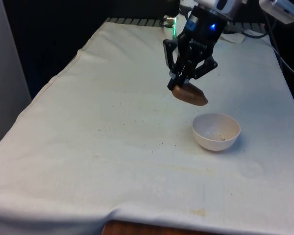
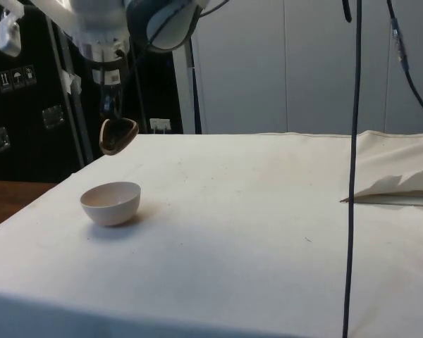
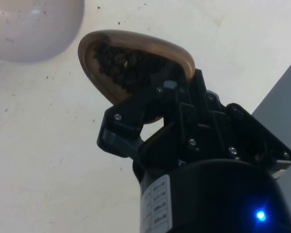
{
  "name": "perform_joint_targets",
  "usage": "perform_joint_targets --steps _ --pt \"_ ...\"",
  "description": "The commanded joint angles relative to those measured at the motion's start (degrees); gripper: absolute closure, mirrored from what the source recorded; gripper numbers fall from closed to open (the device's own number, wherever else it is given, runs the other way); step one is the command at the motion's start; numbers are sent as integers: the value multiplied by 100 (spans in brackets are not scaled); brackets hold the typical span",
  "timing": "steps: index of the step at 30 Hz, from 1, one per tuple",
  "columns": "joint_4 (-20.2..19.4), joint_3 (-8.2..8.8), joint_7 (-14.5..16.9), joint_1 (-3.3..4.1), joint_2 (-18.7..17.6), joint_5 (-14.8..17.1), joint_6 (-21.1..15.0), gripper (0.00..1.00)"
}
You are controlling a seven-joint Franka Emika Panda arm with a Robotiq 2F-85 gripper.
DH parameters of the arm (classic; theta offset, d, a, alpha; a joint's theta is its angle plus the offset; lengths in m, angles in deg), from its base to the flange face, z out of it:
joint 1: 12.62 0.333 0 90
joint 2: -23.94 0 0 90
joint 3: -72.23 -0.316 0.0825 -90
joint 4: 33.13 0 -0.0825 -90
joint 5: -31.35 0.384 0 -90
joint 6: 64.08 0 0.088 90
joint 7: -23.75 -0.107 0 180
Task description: Pour the coffee beans from the cup into the bowl.
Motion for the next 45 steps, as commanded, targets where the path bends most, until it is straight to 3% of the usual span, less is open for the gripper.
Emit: perform_joint_targets --steps 1,2,3,6,9,10,18,19,20,27,28,29,31,36,37,38,45 --pt "0 23 -34 40 -6 -120 -17 100" --pt "0 -6 0 6 -6 -34 0 100" --pt "0 23 -34 46 -11 -155 -17 100" --pt "-6 6 -34 57 -17 -309 -17 100" --pt "-6 0 -34 63 -23 -424 -11 100" --pt "-6 -23 -6 34 -29 -350 0 100" --pt "29 -46 -80 120 -46 -745 86 100" --pt "-6 -80 -40 63 -34 -688 29 100" --pt "46 -57 -109 138 -52 -785 120 100" --pt "223 -241 -332 172 -138 -1146 510 100" --pt "195 -286 -309 120 -120 -1117 470 100" --pt "246 -264 -361 178 -149 -1192 550 100" --pt "309 -327 -470 195 -189 -1358 682 100" --pt "378 -470 -716 201 -258 -1719 900 100" --pt "344 -498 -670 143 -229 -1656 848 100" --pt "390 -493 -762 201 -264 -1782 940 100" --pt "384 -653 -1003 201 -309 -2235 1140 100"
